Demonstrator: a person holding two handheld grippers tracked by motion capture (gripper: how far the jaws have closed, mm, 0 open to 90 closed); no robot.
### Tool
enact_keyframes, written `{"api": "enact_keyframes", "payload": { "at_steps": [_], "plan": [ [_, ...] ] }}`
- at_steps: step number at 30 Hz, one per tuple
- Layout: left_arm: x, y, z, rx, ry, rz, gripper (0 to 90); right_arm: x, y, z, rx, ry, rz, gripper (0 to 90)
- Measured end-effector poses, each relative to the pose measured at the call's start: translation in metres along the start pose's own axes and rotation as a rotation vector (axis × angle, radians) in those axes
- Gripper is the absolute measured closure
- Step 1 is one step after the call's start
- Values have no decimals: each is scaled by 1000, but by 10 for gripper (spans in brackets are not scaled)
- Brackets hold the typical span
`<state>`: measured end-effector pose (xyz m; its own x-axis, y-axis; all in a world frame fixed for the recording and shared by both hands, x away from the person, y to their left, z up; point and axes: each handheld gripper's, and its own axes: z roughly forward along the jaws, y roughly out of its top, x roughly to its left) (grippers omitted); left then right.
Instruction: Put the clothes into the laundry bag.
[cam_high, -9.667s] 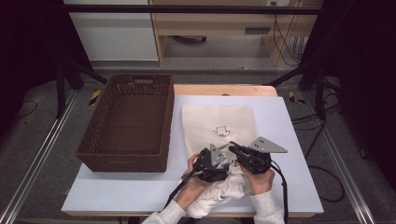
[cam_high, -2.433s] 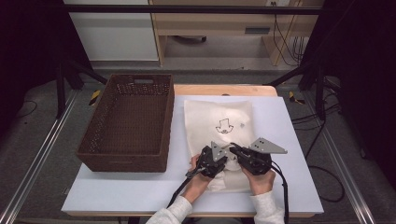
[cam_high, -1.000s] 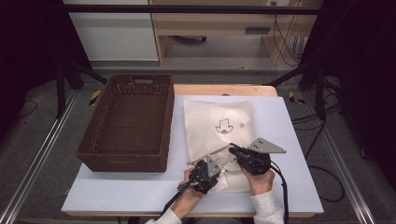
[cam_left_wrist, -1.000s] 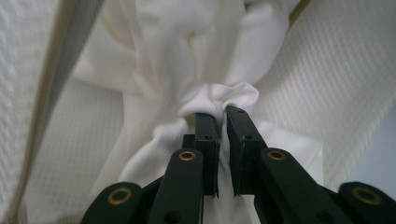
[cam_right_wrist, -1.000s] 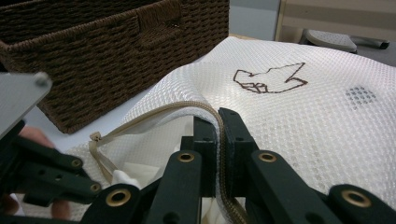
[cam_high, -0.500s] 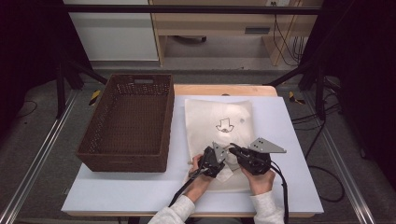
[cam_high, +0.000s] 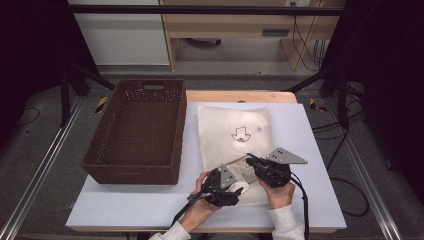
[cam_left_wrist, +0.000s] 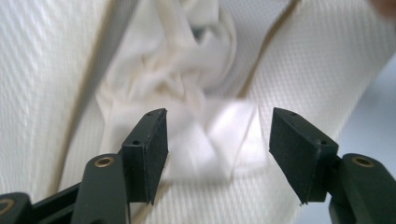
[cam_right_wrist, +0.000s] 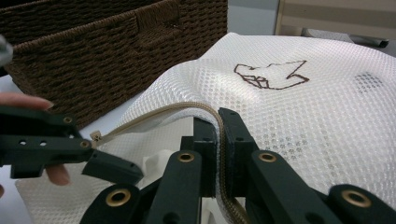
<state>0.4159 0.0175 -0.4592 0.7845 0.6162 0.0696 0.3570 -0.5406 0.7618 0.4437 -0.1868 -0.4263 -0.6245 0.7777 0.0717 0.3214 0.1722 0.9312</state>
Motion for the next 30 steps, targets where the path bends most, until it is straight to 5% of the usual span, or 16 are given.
{"api": "enact_keyframes", "payload": {
  "at_steps": [5,7,15,22,27,30],
  "plan": [
    [2,-12,16,67,-4,-29,393,0,0,1,3,1,-1,861],
    [1,-12,20,52,17,-33,426,0,-1,1,4,1,0,862],
    [4,0,26,56,58,-20,782,0,0,1,4,5,5,862],
    [6,16,40,-1,97,-28,804,0,0,1,5,3,10,862],
    [5,16,58,-38,184,1,793,-1,0,0,6,-4,14,863],
    [6,16,59,-43,174,-15,758,-2,-1,1,9,-7,21,862]
  ]
}}
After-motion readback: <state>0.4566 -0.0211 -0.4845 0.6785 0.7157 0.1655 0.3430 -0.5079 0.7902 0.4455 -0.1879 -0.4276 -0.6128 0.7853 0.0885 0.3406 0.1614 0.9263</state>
